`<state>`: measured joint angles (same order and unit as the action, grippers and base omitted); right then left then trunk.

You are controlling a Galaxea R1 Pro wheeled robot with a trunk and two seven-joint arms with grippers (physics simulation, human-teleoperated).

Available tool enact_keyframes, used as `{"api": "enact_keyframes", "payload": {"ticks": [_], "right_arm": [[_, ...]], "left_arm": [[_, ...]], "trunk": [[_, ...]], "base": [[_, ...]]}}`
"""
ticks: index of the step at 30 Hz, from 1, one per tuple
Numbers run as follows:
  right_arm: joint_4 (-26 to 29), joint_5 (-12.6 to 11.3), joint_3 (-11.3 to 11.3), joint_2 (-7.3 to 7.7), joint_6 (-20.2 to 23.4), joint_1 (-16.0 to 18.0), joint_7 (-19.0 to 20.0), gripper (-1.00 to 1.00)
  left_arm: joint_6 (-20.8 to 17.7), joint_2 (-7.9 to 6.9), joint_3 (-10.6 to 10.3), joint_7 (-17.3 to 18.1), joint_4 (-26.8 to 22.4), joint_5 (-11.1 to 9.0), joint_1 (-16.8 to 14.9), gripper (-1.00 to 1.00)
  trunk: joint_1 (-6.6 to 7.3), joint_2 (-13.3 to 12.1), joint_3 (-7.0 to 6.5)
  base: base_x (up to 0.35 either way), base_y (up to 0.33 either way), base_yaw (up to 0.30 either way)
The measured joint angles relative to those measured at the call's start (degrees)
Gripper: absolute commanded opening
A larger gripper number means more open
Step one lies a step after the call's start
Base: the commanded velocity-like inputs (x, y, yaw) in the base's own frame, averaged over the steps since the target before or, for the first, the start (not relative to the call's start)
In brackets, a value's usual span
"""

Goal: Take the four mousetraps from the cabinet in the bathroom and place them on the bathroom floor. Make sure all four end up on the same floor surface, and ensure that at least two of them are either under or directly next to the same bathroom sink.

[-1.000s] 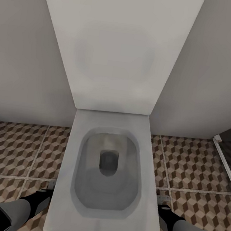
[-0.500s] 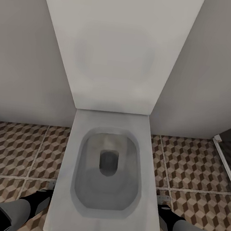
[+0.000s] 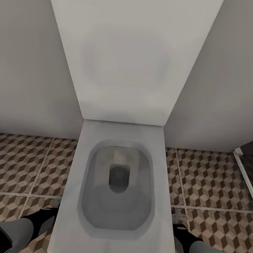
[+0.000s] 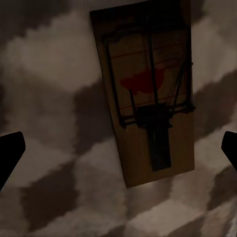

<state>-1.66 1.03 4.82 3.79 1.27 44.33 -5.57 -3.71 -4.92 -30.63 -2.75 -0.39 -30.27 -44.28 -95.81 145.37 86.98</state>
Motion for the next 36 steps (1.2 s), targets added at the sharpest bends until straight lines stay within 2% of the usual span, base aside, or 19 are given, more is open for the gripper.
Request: {"api": "enact_keyframes", "payload": {"ticks": [25, 36], "right_arm": [[0.0, 0.2, 0.0, 0.06, -0.8, 0.0, 0.0, 1.00], [0.0, 0.3, 0.1, 0.08, -1.0, -0.1, 0.0, 1.00]], "left_arm": [[1.9, 0.00, 0.0, -0.1, -0.1, 0.0, 0.0, 1.00], [1.9, 0.00, 0.1, -0.2, -0.2, -0.2, 0.0, 1.00]], "trunk": [[0.00, 0.0, 0.00], [-0.03, 0.0, 0.00]], "base": [[-0.004, 0.001, 0.000], [-0.242, 0.060, 0.000]]}}
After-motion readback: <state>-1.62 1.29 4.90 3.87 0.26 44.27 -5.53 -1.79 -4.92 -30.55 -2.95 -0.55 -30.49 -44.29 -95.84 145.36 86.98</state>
